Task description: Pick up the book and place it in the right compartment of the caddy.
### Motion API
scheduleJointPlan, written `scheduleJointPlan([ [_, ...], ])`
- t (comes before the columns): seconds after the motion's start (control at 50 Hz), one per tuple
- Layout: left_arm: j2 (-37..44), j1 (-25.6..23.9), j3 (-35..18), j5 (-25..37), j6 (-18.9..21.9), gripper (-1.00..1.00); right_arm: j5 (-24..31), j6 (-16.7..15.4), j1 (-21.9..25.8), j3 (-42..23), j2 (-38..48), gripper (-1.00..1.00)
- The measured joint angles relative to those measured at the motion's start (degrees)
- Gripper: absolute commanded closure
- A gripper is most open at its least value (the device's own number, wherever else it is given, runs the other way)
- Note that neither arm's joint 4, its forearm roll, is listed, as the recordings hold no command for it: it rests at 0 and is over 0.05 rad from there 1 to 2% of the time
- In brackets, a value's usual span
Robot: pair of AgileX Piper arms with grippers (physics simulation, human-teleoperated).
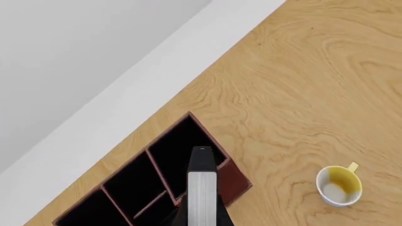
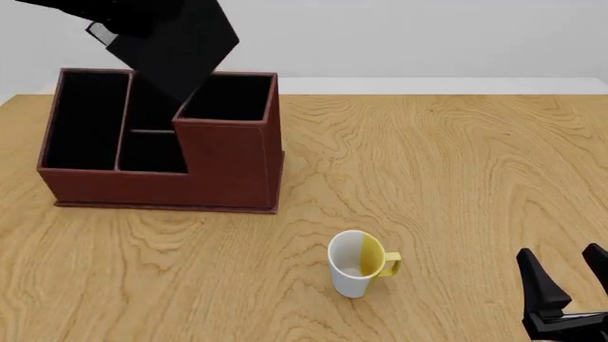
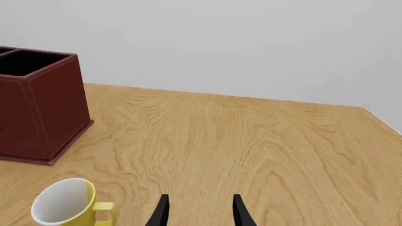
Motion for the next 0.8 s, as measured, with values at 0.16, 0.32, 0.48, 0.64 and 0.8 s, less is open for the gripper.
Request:
scheduleJointPlan([
  [0.16, 3.3, 0.8, -0.9, -2.1, -0.1, 1.00, -0.7, 0.1, 0.0, 0.0, 0.9, -1.00],
  [0.32, 6.6, 1.4, -2.8, -3.5, 0.0, 1.00, -1.4, 0.2, -0.1, 0.0, 1.7, -1.00],
  [0.48, 9.7, 2.4, -4.3, -4.8, 0.6, 1.00, -2.0, 0.3, -0.1, 0.0, 2.5, -1.00],
  [0.64, 12.2, 3.2, -5.6, -5.8, 1.0, 1.00, -2.5, 0.5, -0.2, 0.0, 3.1, -1.00],
  [0.8, 15.3, 4.2, -6.5, -7.1, 1.5, 1.00, -3.1, 0.7, -0.3, 0.0, 3.9, -1.00],
])
